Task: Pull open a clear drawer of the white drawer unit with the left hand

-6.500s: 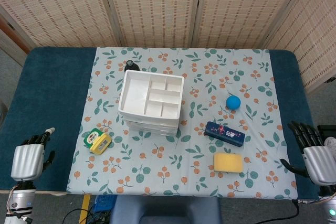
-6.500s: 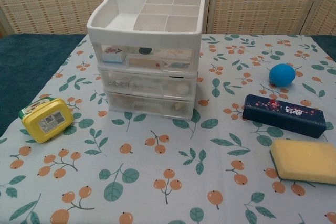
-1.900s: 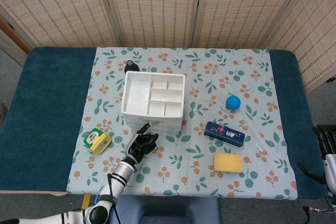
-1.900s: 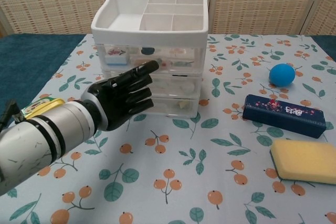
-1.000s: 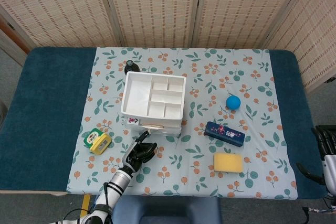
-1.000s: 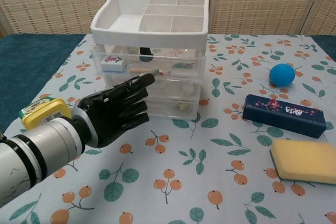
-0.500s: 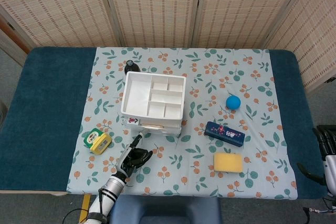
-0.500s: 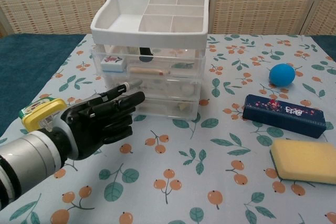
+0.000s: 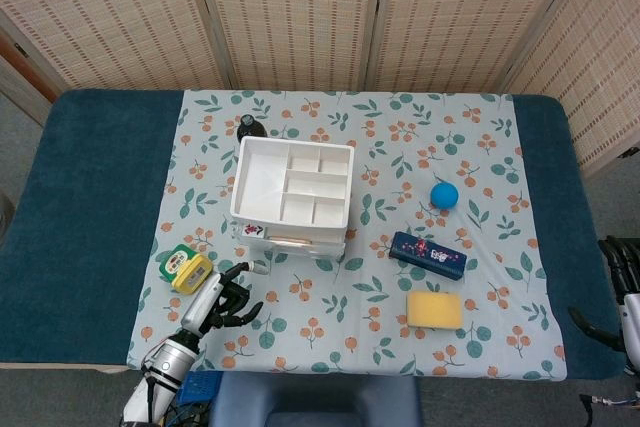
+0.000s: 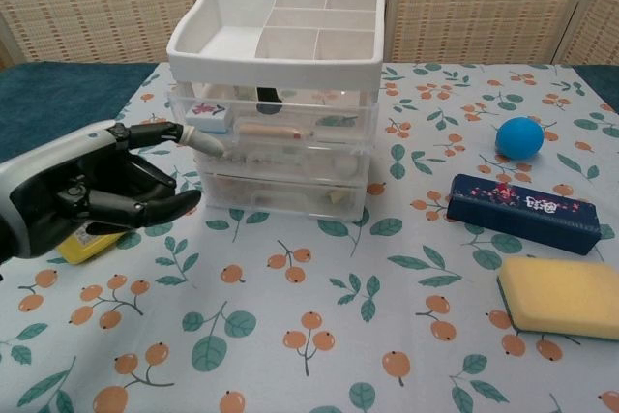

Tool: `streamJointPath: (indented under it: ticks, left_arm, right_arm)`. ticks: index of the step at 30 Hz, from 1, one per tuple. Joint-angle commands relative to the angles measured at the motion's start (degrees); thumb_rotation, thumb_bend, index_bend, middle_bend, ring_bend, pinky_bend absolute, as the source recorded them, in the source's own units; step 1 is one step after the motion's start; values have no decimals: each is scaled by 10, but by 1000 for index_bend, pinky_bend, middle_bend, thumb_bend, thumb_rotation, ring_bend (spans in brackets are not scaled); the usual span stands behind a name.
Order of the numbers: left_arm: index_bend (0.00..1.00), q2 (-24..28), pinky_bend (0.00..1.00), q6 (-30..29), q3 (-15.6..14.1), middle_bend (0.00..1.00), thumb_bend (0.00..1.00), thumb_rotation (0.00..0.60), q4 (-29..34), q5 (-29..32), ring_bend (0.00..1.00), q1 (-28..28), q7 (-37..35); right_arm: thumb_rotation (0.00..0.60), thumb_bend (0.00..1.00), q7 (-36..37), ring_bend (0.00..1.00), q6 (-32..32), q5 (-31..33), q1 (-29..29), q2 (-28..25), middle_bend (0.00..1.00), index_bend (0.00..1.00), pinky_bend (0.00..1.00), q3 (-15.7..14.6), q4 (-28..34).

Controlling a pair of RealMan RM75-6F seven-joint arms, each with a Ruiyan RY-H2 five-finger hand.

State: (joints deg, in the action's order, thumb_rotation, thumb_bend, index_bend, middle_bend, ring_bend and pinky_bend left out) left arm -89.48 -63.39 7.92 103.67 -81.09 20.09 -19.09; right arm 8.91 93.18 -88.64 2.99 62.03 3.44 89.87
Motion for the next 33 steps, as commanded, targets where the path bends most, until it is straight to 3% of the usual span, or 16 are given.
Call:
streamJointPath:
  ticks: [1,11,25,33]
  left_arm:
    - [270,42,1000,-7,4,936,343,600,1,-25,1000,19,54]
    - [227,58,1000,3,32,936,343,600,-5,-9,1000,60,113]
    - [217,50,1000,20,42,936,343,600,-37,33,1000,94,148]
    - [195,66,1000,37,33,941,344,600,-32,54,1000,113,216]
  right_arm:
    - [600,207,0,0,4,-4,0,0,36,0,7,1,1]
    - [600,207,2,0,2,-3,-1,4,36,0,7,0,-3]
    - [600,207,8,0,-1,-1,-1,6,36,0,7,0,-7]
    - [600,207,13,0,0,2,1,7,36,0,7,-1,-11]
